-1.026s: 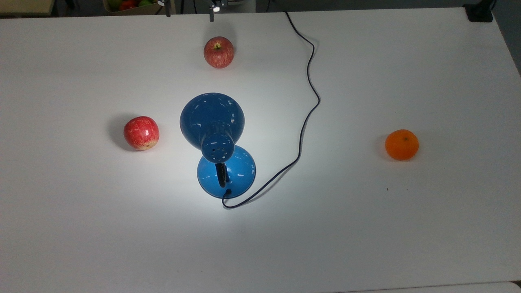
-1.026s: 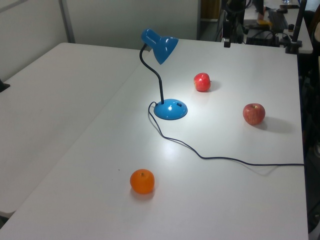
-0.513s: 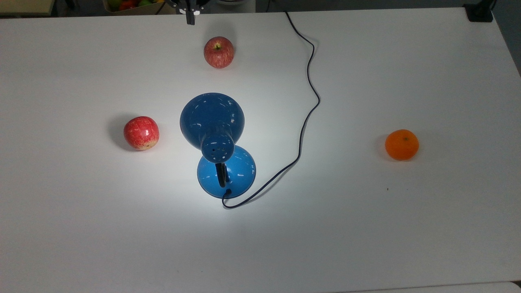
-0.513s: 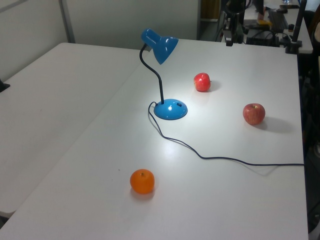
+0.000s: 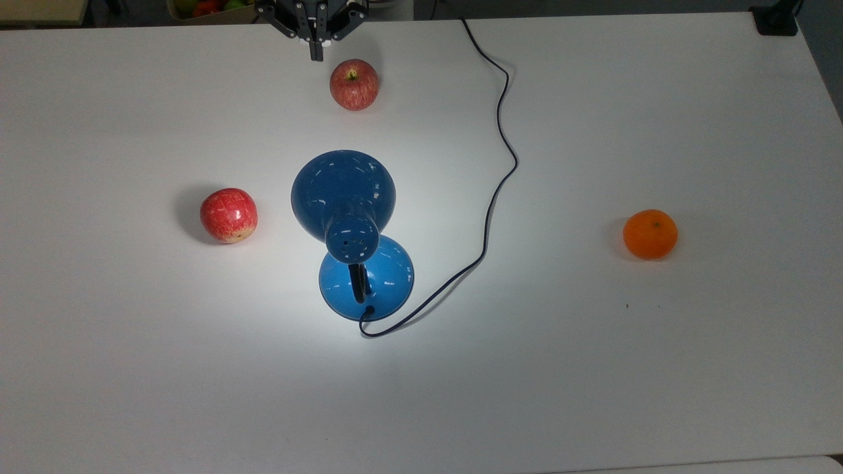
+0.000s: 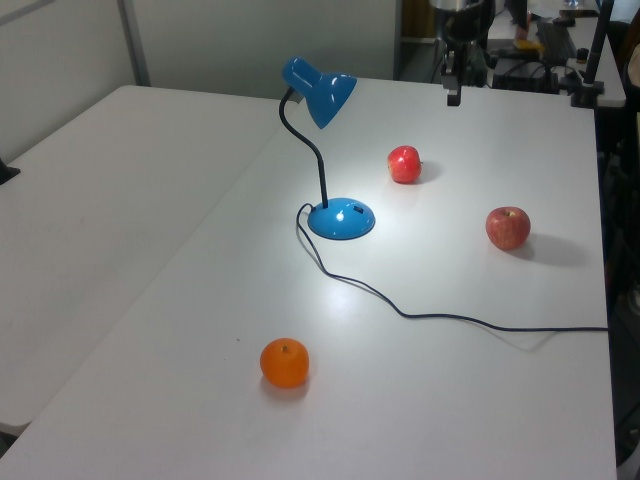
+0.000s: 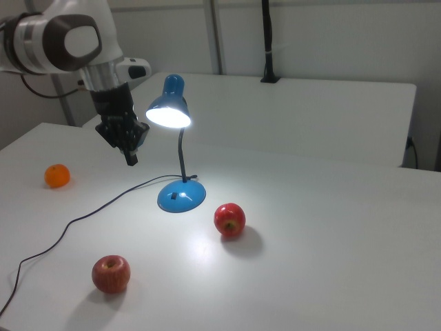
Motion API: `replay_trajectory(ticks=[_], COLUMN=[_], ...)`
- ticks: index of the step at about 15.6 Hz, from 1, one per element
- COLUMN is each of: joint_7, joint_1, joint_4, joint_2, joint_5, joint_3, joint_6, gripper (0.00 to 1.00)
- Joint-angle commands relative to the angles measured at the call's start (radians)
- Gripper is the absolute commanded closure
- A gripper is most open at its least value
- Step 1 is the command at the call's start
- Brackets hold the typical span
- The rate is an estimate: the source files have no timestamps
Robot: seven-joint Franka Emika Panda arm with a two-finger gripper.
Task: Turn off lamp
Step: 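Move the gripper over the blue lamp base toward its switch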
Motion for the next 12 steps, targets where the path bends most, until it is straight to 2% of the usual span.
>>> replay_trajectory(ticks=[1,8,12], joint_7=[-0.023,-0.008,-0.005], joint_1=[0.011,0.035,0.034], joint_4=[-0.071,-0.124,-0.224], joint_2=[0.016,0.144,0.171], joint_5=[0.018,0.028,0.028], joint_3=[-0.002,0.0,0.0], joint_6=[0.128,0.387,0.596], gripper=[1.0,1.0,1.0])
